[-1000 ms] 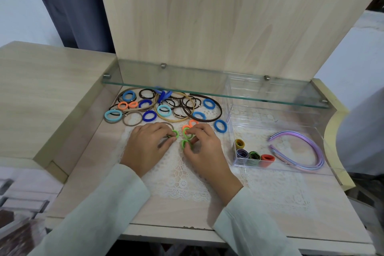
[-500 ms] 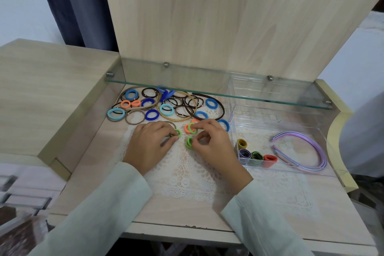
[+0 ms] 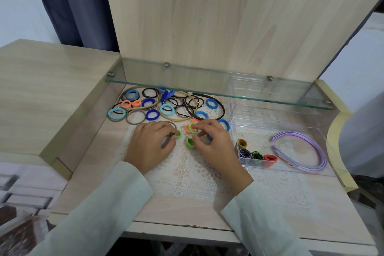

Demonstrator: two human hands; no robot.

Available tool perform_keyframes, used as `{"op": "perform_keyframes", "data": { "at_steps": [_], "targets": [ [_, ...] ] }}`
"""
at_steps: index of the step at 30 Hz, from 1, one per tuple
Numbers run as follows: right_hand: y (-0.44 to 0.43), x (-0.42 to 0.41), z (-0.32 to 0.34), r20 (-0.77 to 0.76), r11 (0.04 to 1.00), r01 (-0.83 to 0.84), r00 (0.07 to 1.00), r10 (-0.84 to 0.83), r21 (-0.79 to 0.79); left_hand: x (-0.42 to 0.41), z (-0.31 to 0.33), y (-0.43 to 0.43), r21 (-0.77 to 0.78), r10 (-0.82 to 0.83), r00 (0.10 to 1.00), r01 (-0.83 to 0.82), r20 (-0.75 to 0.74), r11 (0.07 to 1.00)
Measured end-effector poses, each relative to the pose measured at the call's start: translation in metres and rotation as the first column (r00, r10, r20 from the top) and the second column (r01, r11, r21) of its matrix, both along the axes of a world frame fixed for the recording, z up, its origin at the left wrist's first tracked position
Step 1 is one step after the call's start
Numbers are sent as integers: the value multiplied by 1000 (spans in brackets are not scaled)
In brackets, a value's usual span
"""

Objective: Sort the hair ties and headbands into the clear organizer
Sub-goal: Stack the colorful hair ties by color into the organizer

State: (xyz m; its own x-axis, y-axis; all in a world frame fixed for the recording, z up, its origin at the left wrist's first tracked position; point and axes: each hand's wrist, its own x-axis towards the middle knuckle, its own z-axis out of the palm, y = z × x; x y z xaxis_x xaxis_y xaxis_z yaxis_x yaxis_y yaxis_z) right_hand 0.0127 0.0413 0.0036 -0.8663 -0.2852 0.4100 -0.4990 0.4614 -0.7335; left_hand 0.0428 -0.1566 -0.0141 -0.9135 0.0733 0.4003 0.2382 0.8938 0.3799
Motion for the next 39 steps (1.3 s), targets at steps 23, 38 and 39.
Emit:
{"op": "perform_keyframes", "data": {
  "at_steps": [23,38,39],
  "targets": [
    [6,0,-17,-216,987,156,966,-142,45,-1,4,1,-245,-237,906,155,-352,957],
    [6,-1,-20,-218,991,133,967,-128,10,0,-1,9,-151,-294,920,262,-259,953],
    [6,-1,-20,-219,991,131,967,-127,8,0,-1,9,-161,-295,920,261,-256,952]
  ]
}}
